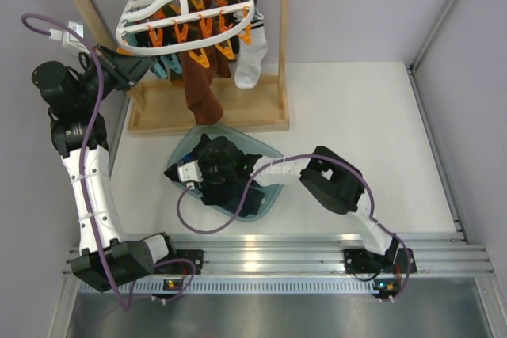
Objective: Clip the socks to the hanger
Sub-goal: Pick up the sock from the bin, then clamp the sock onto the hanger.
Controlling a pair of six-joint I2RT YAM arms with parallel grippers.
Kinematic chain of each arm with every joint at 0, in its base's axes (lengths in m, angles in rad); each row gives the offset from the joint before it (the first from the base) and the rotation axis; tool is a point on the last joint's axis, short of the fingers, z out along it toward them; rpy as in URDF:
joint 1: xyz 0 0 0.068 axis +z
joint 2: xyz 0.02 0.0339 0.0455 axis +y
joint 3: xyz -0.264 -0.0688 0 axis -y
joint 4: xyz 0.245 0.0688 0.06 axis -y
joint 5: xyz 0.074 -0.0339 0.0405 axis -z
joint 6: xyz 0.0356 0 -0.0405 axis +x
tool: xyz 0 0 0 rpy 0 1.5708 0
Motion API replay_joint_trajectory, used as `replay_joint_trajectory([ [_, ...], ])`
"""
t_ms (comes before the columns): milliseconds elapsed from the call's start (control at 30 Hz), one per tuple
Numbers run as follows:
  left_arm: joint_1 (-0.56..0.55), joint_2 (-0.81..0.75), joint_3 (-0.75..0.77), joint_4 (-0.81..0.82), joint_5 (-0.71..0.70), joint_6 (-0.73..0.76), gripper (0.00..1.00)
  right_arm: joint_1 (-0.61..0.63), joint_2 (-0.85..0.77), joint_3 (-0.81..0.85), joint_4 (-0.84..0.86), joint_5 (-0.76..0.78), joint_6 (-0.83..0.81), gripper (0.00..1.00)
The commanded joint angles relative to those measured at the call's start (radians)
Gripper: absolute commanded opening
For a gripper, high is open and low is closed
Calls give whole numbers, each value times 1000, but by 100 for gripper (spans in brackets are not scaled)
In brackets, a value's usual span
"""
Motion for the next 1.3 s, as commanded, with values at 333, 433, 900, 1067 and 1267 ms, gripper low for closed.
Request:
replay_joint_trajectory([
  [333,-4,8,43,-43,16,45,0,-80,-270,111,15,27,357,0],
  [433,-4,8,46,-39,23,41,0,-112,-319,117,48,-15,435,0],
  [900,-3,-5,-9,112,134,8,0,-223,-313,309,16,-405,698,2],
  [1067,-3,-5,-30,159,171,17,0,-249,-249,395,70,-496,877,0],
  [1267,-4,0,-47,217,215,5,0,-276,-186,473,93,-539,1000,0],
])
